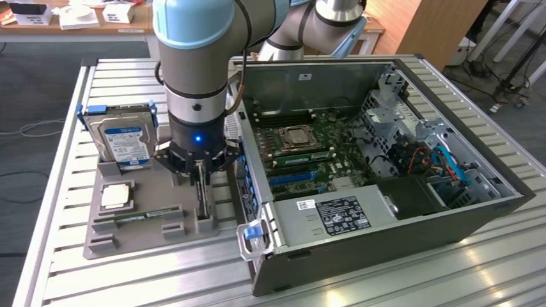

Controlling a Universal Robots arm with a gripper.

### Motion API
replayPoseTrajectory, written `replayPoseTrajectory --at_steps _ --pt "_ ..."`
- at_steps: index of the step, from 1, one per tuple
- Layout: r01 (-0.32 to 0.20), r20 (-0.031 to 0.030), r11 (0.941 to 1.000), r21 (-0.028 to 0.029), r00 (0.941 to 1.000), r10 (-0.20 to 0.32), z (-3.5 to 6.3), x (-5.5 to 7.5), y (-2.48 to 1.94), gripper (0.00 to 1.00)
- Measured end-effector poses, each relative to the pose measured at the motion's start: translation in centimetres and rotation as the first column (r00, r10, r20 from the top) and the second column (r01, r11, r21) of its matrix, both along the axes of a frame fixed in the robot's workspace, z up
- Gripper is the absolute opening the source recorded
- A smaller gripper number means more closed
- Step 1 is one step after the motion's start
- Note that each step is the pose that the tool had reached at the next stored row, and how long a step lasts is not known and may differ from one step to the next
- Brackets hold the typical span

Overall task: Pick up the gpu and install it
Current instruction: 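Pick up the gpu and move the gpu toward the slot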

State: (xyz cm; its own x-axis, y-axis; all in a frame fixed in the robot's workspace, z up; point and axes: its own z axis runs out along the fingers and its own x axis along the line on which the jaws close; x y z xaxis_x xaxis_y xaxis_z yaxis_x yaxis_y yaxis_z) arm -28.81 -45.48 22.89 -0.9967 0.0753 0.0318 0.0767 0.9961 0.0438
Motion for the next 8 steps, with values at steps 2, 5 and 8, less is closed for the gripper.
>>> replayPoseTrajectory --at_steps 2,5,8 --pt "0.0 0.0 1.0 0.0 1.0 0.0 0.0 0.0 0.0 0.33" --pt "0.0 0.0001 1.0 0.0 1.0 0.0 0.0 0.0 0.0 0.33" --pt "0.0 0.0002 1.0 0.0001 1.0 0.0 0.0 0.0 0.0 0.32"
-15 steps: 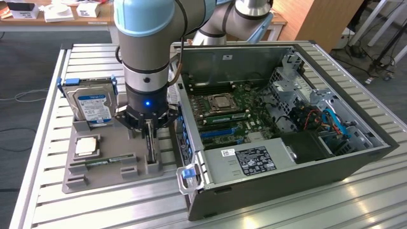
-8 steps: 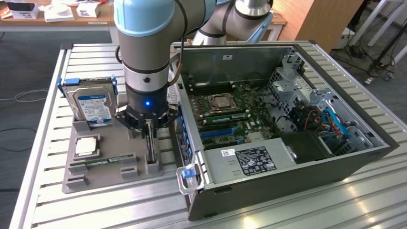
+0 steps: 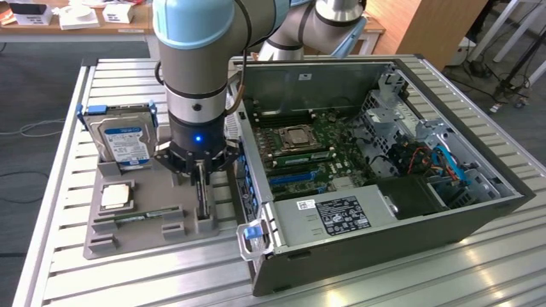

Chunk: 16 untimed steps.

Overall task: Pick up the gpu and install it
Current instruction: 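Pick up the gpu and move the gpu toward the slot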

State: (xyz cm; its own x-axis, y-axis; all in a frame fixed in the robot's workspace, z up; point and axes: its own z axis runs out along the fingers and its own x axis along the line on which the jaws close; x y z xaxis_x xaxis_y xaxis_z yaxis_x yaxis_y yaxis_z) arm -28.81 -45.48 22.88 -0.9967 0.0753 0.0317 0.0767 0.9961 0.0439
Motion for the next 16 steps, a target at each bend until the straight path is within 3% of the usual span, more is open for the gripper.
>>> replayPoseTrajectory --at_steps 2,16 --pt "0.0 0.0 1.0 -0.0001 1.0 0.0 0.0 0.0 0.0 0.27" --pt "-0.001 -0.0001 1.0 -0.0001 1.0 0.001 0.0 0.0 0.0 0.27"
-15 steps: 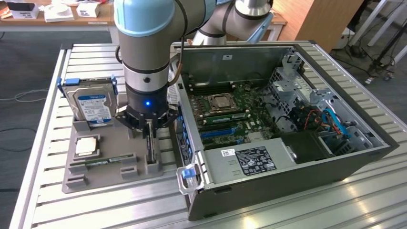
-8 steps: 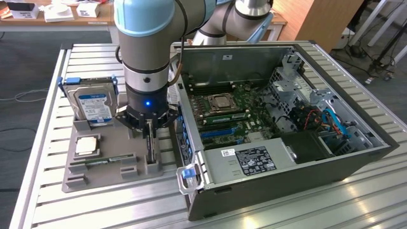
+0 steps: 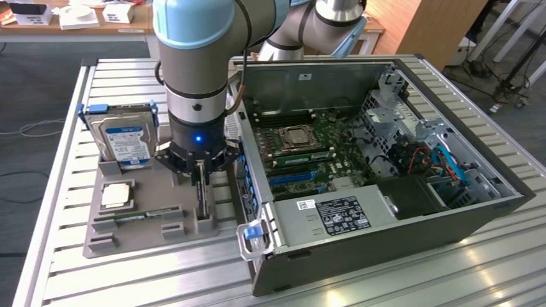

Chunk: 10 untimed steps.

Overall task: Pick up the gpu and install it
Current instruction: 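Pick up the gpu and move the gpu toward the slot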

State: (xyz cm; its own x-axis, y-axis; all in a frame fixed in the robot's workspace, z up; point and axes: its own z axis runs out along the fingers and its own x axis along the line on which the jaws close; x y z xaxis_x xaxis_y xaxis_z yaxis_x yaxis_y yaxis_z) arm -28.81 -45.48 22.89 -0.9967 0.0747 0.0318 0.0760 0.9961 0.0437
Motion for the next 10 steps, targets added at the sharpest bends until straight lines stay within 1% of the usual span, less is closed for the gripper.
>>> replayPoseTrajectory --at_steps 6,10 --pt "-0.034 0.0001 0.9994 0.0002 0.9994 0.034 0.0 0.0 0.0 0.27" --pt "-0.035 0.0 0.9994 0.0001 0.9994 0.035 0.0 0.0 0.0 0.27"
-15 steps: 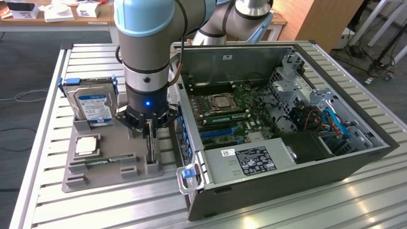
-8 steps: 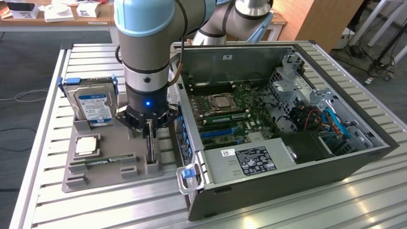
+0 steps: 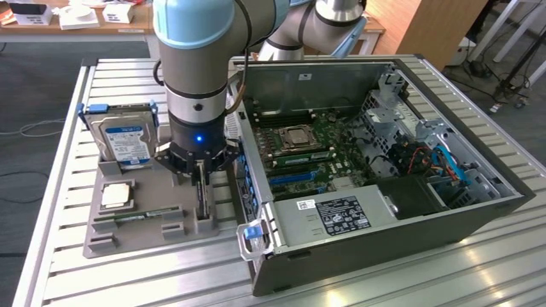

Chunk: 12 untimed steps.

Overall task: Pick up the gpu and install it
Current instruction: 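Pick up the gpu and move the gpu toward the slot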

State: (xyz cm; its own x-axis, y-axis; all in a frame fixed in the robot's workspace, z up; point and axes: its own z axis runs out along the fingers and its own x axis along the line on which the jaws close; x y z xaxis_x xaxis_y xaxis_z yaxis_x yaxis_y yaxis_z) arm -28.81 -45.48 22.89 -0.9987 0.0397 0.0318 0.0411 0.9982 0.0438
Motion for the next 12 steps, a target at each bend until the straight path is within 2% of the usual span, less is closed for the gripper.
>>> replayPoseTrajectory --at_steps 3,5,12 --pt "0.0 0.0002 1.0 0.0002 1.0 0.0 0.15 0.0 0.01 0.27" --pt "0.0 0.0 1.0 -0.0002 1.0 0.0 2.54 0.0 0.0 0.27" --pt "0.0 0.0 1.0 -0.0003 1.0 0.0 5.86 0.0 0.0 0.27"
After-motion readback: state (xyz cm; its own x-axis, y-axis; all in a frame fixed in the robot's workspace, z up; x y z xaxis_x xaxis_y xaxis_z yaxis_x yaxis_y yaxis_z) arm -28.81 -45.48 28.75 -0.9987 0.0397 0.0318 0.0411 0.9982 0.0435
